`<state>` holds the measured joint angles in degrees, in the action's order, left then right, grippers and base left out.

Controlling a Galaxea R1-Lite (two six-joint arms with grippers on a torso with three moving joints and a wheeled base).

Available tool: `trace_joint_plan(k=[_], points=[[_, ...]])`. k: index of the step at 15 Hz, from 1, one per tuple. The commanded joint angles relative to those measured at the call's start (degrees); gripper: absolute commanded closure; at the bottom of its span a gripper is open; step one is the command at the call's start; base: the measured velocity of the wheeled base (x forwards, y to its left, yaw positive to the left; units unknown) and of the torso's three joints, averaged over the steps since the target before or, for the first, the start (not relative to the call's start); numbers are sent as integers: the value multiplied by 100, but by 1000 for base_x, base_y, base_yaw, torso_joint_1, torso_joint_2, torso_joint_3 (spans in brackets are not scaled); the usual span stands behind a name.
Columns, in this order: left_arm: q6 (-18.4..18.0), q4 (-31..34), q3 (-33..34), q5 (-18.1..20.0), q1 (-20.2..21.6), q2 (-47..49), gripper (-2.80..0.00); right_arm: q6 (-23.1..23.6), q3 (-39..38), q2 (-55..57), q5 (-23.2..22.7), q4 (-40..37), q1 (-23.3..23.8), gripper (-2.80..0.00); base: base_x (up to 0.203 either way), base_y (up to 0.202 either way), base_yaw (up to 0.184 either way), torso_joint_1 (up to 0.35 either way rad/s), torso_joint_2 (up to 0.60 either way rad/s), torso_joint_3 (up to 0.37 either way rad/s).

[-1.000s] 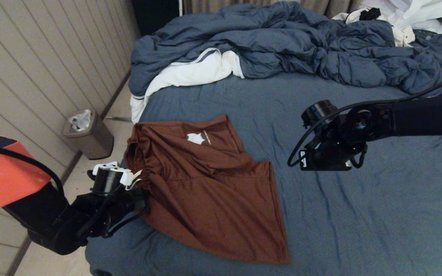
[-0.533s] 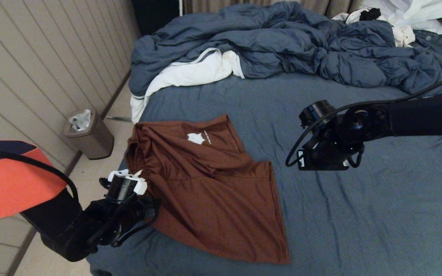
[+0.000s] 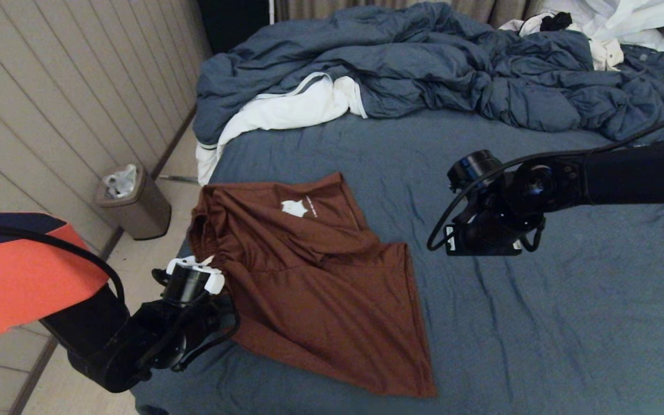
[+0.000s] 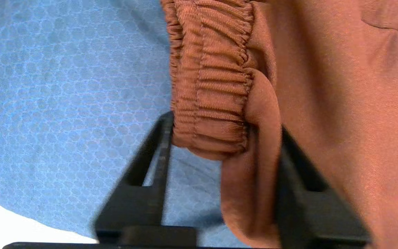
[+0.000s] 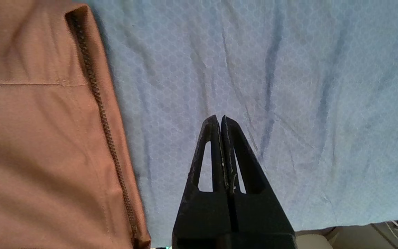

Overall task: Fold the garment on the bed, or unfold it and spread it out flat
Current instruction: Unford the brown shorts

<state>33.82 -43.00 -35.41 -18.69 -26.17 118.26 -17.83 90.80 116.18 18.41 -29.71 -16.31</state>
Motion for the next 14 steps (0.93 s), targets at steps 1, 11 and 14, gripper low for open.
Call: trace_joint_plan(k=[1, 11, 14], points=[[54, 9, -1, -46, -2, 69, 0, -1, 43, -7, 14, -17, -30, 0, 0, 0, 0, 0, 0, 0], [154, -57, 1983, 418, -101, -945, 0, -27, -35, 18, -57, 45, -21, 0, 0, 0, 0, 0, 0, 0], [204, -289, 2398, 549, -203, -969, 0, -27, -23, 125, -74, 53, -7, 0, 0, 0, 0, 0, 0, 0]])
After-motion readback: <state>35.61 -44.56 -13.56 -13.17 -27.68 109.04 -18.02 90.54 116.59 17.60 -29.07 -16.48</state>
